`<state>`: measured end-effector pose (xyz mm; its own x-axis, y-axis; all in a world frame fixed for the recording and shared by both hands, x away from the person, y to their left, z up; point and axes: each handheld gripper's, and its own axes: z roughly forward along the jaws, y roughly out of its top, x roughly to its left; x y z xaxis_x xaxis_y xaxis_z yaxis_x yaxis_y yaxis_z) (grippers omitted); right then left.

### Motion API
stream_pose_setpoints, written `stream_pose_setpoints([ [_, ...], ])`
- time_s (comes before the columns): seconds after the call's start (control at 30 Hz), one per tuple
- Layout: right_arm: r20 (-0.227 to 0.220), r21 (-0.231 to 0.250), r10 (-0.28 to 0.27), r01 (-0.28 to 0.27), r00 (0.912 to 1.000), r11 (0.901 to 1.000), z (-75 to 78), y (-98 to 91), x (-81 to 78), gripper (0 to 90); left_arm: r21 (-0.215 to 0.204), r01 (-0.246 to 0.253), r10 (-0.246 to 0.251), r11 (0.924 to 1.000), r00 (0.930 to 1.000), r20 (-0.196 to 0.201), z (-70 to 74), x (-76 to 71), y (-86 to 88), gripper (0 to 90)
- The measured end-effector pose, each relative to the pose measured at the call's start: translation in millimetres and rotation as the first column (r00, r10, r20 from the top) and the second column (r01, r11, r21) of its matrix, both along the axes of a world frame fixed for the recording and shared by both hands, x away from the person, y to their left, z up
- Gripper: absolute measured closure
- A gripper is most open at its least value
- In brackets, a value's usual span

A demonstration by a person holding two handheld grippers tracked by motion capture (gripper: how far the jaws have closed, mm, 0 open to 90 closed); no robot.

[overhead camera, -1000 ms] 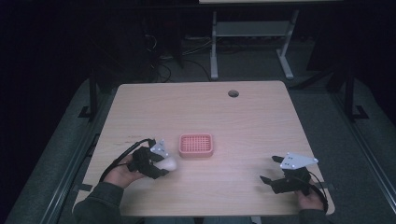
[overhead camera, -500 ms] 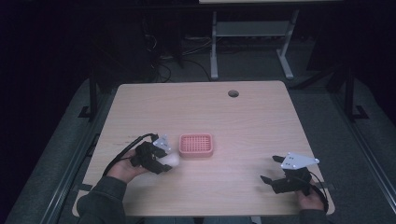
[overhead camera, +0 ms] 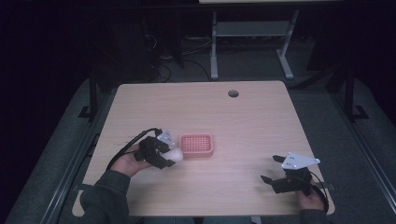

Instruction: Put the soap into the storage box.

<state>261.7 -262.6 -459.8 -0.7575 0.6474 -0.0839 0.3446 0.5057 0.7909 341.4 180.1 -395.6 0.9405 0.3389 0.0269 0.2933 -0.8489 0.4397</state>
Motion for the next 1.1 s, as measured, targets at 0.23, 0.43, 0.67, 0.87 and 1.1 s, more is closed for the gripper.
stream_pose_setpoints([
  [0.23, 0.0, 0.003, 0.0, 0.0, 1.0, 1.0, 0.2, 0.0, -0.3, 13.6, -0.015, 0.003, -0.003, 0.9999, 1.0, -0.002, 2.8, 6.3, -4.7, 49.4],
  [0.43, 0.003, 0.004, -0.002, 0.002, 1.0, 1.0, 0.4, -1.1, -0.3, 13.6, -0.01, 0.014, -0.014, 0.9999, 0.9999, 0.002, 7.3, 11.8, -9.5, 49.5],
  [0.67, 0.004, 0.015, -0.009, 0.009, 1.0, 0.9998, 0.8, -2.3, -0.6, 13.6, -0.019, 0.018, -0.018, 0.9997, 0.9998, 0.009, 14.2, 17.4, -14.0, 49.4],
  [0.87, 0.003, 0.016, -0.01, 0.01, 0.9999, 0.9998, 0.6, -2.2, -0.5, 13.6, -0.019, 0.026, -0.026, 0.9995, 0.9996, 0.01, 17.2, 21.3, -17.4, 49.4],
  [1.1, 0.01, 0.019, -0.005, 0.005, 0.9999, 0.9998, 0.6, -3.0, 0.0, 13.6, -0.018, 0.031, -0.031, 0.9994, 0.9995, 0.009, 19.1, 27.6, -22.7, 49.4],
])
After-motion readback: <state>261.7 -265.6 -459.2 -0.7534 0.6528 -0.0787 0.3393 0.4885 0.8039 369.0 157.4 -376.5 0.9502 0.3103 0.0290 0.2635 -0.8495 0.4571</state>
